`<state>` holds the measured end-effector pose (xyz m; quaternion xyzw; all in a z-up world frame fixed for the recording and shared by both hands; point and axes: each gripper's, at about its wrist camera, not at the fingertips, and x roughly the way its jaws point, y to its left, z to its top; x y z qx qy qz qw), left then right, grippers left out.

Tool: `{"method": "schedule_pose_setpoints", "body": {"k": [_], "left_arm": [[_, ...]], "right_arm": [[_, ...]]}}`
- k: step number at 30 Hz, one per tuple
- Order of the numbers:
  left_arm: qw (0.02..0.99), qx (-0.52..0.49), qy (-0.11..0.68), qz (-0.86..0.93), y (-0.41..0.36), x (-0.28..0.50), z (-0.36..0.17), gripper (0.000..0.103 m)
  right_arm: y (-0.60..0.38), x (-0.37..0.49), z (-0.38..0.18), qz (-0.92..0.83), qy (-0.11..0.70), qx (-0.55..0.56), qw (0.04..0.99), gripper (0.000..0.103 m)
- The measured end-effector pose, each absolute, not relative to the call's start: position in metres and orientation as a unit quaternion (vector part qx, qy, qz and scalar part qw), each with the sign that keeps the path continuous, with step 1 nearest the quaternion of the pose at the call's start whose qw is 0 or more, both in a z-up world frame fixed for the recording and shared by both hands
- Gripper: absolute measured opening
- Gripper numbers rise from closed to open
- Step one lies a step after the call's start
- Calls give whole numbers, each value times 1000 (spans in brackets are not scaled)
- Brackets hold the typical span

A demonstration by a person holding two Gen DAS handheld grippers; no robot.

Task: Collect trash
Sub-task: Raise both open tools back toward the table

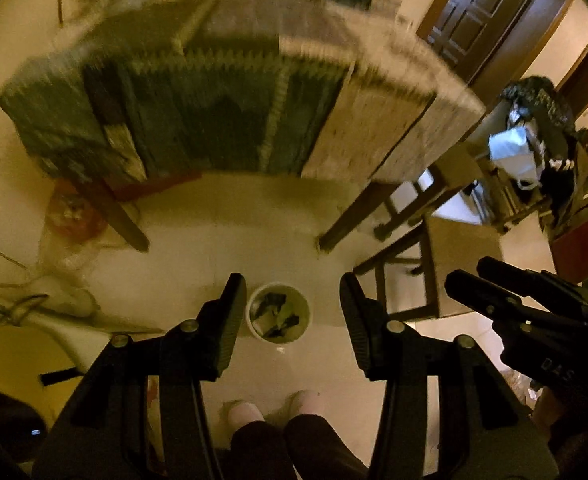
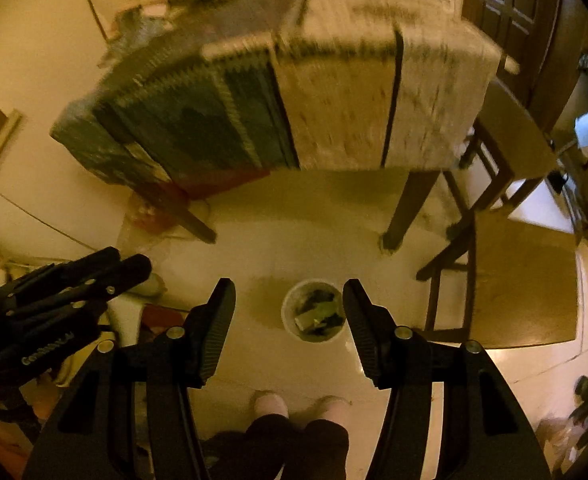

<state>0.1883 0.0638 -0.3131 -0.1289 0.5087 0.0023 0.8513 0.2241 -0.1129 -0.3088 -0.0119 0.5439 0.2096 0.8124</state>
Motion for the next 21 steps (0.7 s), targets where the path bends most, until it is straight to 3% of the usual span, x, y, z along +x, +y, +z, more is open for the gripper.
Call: {"method": "schedule_pose_setpoints", "body": {"k": [13,21], "left_arm": [[918,-86,387,22,74,129,-126,47],[958,-66,280,12,79,96,-37,49]], "right_arm": [[-108,171,-120,231,413,-20,880,52],[-105,141,-37,218,307,-21,926,56]]}}
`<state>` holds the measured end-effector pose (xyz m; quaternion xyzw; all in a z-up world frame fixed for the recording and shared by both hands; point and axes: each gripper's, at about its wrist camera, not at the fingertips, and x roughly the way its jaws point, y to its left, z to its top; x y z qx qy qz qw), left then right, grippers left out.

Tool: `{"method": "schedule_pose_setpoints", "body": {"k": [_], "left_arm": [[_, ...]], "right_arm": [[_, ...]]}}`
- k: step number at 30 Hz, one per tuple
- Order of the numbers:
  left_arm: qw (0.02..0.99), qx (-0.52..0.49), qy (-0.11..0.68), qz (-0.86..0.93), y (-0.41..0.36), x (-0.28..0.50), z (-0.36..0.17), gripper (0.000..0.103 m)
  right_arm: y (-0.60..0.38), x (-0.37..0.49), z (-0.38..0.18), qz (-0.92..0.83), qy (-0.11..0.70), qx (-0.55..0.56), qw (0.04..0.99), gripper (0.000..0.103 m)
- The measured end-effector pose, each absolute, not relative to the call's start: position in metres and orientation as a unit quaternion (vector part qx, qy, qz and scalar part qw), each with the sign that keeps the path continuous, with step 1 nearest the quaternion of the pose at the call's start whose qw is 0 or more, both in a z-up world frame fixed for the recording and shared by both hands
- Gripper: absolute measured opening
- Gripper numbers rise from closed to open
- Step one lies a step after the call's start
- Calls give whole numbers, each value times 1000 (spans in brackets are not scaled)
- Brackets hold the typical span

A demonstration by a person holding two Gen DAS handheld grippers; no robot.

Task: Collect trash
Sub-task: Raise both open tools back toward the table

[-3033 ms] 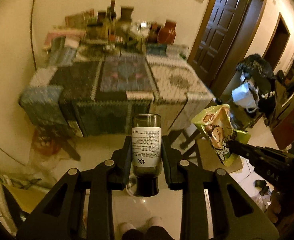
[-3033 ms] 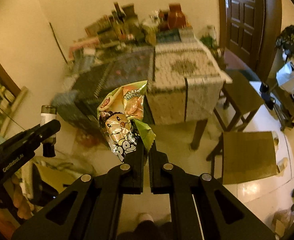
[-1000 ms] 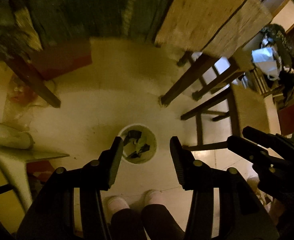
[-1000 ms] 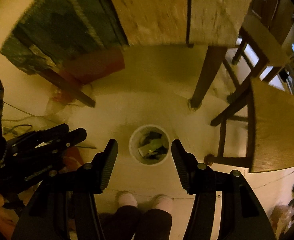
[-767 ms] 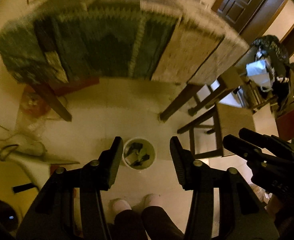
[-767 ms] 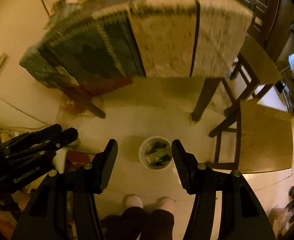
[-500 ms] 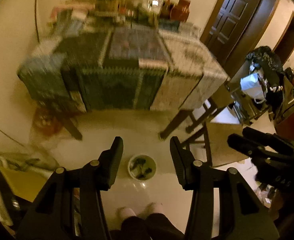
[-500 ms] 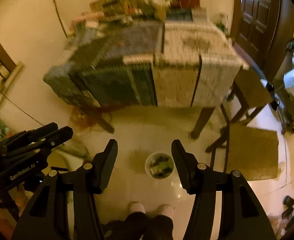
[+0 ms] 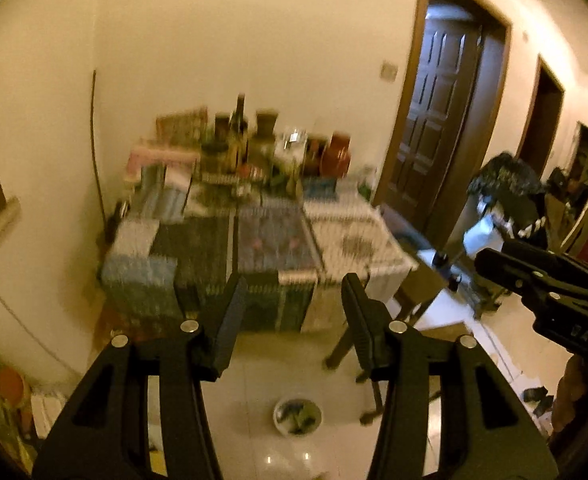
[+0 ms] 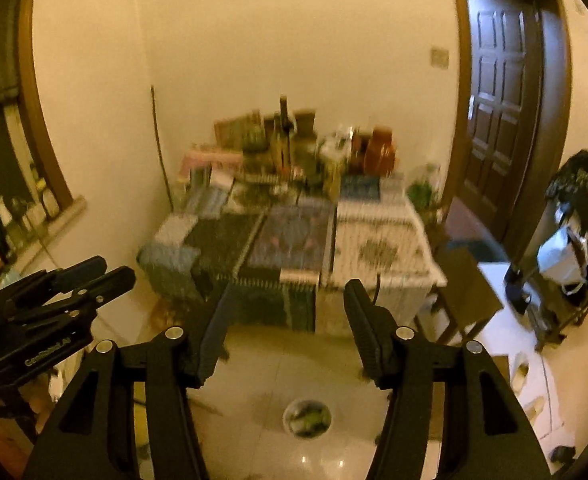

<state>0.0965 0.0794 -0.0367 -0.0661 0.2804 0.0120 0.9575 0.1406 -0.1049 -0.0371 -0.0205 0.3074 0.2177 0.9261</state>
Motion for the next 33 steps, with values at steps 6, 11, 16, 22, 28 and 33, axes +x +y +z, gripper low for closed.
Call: {"method": "schedule_pose_setpoints", "body": {"k": [6,11,16,22,28,33], "left_arm": [[972,-55,229,-5,91,89,0,57],[974,-51,219,-6,96,106,5,70],[971,-58,232,-15,96,144,-4,73],[971,-41,236,11,82,197,-10,74],[971,-44,230,41,66,261,-2,82],[972,-62,218,71,53,318,4,85]], "right_arm": [[-102,130,-4,191,234,-13,953,78],[-100,134,4,166,194,-8,967,98],[-99,160,-3,154,196,-11,968,99],[-111,206,-10,168,190,-3,967,99],[-123,261,-4,201,188,-15,961,99],[-134,315,0,221,187,-36,956,99]]}}
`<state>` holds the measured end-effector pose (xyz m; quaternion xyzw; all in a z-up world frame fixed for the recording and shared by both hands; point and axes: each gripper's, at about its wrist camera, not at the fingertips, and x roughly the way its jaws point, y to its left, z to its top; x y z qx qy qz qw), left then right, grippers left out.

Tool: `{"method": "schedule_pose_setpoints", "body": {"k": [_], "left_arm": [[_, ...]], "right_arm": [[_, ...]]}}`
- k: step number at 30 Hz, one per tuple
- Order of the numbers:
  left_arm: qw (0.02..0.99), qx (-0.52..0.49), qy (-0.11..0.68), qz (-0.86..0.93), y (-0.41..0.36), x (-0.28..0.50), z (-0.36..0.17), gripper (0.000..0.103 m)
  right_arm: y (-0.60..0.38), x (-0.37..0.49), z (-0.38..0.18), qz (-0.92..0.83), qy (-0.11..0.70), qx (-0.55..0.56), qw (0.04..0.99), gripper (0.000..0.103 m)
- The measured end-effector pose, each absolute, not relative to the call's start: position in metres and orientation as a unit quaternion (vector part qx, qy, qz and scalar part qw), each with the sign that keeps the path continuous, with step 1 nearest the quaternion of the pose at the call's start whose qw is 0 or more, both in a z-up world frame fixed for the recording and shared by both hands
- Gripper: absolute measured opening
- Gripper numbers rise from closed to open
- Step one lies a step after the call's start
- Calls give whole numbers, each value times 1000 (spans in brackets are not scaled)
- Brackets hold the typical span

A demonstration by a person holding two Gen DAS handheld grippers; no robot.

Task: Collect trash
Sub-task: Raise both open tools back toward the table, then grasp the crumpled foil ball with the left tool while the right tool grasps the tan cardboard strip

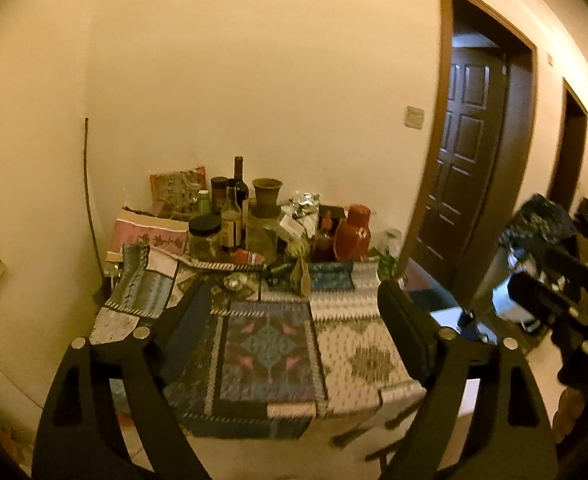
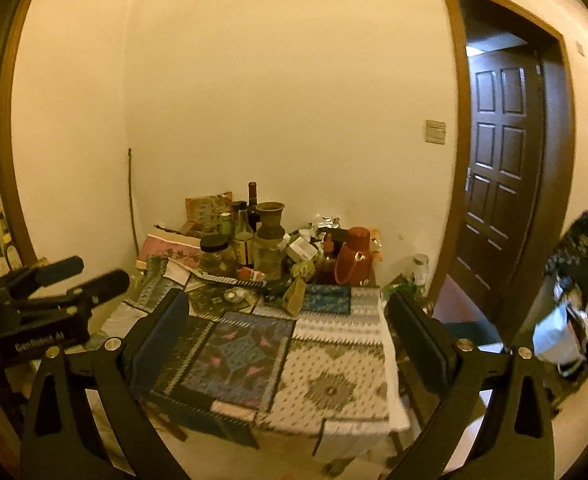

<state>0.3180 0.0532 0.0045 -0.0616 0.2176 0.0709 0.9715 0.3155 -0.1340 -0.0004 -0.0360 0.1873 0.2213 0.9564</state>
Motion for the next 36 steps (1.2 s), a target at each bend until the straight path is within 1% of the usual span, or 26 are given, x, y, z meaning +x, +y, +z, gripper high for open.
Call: {"method": "schedule_pose_setpoints", "body": {"k": [6,13,21,25,32,35,36], "left_arm": [[963,-88,230,106,51,371,-5,85],[949,-91,270,137,67,421,-28,86],[932,-107,324,122,117,494,-68,86],[923,-107,357,93,154,539,-94,86],[895,-119,424,75,216,620,-159,86],[880,-116,454,74,236,650,-193,86],[875,-118,463,72,241,659,-206,86]], "right_arm": [[-143,376,-9,244,208,-51,946,99],[-137,437,-31,254,257,-43,931,99],[-103,506,-65,244,329,-26,912,99],[-76,548,-91,221,376,-5,900,99],[-33,626,-148,191,462,41,865,99],[-16,658,-180,179,492,52,850,94],[-12,668,-189,178,502,56,844,91]]}}
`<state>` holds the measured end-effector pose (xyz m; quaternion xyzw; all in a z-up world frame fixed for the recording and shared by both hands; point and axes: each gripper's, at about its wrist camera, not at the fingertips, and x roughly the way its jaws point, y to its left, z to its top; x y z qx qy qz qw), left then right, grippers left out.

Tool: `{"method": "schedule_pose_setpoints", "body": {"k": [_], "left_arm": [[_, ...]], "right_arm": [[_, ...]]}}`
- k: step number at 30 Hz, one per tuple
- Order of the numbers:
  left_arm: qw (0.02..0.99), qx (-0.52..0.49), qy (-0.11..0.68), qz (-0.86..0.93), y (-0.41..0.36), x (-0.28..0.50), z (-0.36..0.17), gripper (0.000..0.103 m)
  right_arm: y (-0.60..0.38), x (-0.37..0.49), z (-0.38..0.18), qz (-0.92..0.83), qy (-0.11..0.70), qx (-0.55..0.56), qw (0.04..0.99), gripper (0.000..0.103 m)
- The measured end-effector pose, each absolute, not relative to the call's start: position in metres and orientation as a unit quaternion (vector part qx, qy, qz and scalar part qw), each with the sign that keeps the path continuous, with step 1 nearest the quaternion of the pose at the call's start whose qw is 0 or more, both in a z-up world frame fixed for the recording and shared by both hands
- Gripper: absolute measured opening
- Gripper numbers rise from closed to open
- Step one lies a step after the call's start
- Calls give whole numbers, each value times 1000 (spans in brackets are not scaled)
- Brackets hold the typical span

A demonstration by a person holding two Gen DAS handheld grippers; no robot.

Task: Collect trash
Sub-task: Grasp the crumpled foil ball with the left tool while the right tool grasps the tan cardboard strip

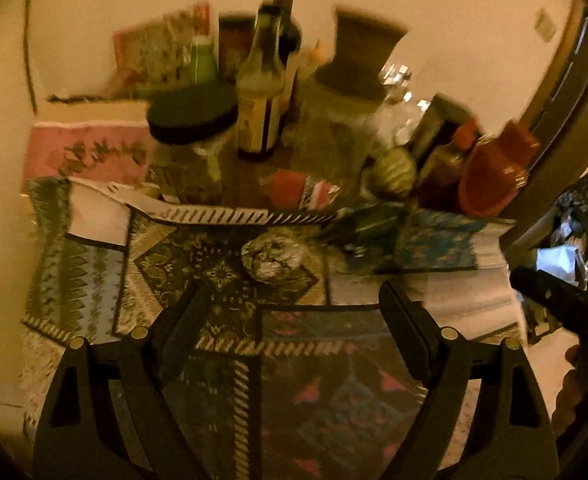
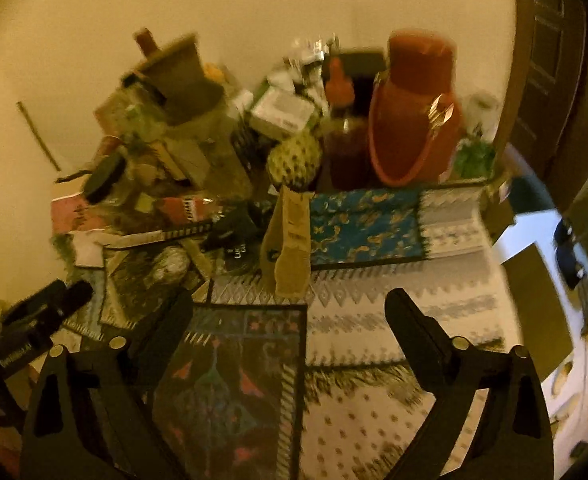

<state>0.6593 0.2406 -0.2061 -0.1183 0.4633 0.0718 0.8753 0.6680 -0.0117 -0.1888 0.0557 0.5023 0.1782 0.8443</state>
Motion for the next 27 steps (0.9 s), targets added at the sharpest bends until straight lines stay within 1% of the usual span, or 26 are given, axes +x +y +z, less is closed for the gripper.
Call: {"method": "schedule_pose_setpoints", "body": {"k": [5,7,11,13,14,16,17,18,20,21,23,24,27], "left_arm": [[856,-131,496,64,258,698,-256,86],[852,-132,503,61,261,707,-269,86],[844,-131,517,59,266,725,-292,86],[842,-129,520,57,268,730,-299,86],[842,-127,521,57,269,732,-302,86],[842,-126,521,55,270,735,-305,86],[842,-125,523,53,270,736,-307,85],[841,-125,524,50,269,737,-309,83],[839,-123,527,45,269,741,-313,79],[839,-121,529,44,268,742,-314,77],[839,-119,530,44,266,745,-318,70],[838,-119,530,44,265,747,-320,64],[842,-118,524,47,264,749,-323,58]], "right_arm": [[3,709,-238,175,544,91,816,77],[6,723,-253,171,557,101,807,70],[13,742,-276,166,572,113,795,63],[16,749,-285,164,579,117,790,54],[17,752,-288,165,582,118,788,51],[19,757,-294,164,588,121,783,38],[20,758,-296,165,590,121,781,34],[20,759,-297,165,591,122,780,27],[22,760,-301,164,592,121,780,17],[23,759,-301,164,591,118,781,7],[23,756,-302,163,588,115,784,6],[23,757,-302,162,586,114,786,5],[22,751,-300,156,579,107,793,4]]}}
